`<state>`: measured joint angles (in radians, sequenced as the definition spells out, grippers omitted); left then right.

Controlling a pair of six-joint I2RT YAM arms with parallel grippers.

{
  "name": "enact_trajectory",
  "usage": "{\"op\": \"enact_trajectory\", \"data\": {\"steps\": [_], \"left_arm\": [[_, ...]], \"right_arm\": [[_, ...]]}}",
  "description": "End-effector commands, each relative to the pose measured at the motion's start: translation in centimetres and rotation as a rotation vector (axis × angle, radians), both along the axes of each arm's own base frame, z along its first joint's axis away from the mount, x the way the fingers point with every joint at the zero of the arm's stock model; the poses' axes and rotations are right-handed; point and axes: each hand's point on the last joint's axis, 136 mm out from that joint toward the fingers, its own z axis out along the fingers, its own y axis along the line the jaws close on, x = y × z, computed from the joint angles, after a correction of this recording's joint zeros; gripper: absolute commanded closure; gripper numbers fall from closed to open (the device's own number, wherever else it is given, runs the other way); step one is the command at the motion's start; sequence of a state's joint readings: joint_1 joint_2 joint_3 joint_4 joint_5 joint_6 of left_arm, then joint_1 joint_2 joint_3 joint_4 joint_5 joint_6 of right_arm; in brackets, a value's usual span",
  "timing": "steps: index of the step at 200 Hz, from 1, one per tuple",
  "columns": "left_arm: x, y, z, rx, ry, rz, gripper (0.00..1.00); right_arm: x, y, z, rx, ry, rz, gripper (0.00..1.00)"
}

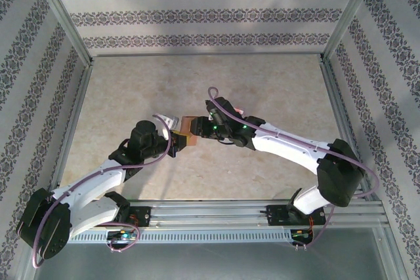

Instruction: Take the credit cards out of the card holder

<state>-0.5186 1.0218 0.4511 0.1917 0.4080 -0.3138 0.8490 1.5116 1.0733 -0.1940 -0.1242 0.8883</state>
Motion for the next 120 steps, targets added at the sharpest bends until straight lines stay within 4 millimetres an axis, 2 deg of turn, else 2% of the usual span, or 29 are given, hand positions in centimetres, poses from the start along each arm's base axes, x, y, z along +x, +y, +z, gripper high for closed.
{"op": "enact_trajectory", "data": {"steps": [1, 40, 78, 120], "left_arm": [[0.2, -0.9, 2.0, -0.038, -0.086, -0.017, 0.97], [0.4, -0.9, 2.1, -0.049, -0.088, -0.005, 0.98], [0.7, -1.0, 3.0, -0.097, -0.098, 0.014, 0.98], [0.3, -1.6, 4.2, -0.146, -0.115, -0.021, 0.98]], "right_arm": [[-0.2, 1.4, 0.6, 0.029, 0.009, 0.026, 0.57], [-0.8, 2.1, 0.3, 0.034, 0.021, 0.053, 0.56], [-1.4, 2.4, 0.1, 0.050, 0.020, 0.075, 0.56], [-1.3, 1.9, -0.3, 0.035, 0.001, 0.059, 0.55]]}}
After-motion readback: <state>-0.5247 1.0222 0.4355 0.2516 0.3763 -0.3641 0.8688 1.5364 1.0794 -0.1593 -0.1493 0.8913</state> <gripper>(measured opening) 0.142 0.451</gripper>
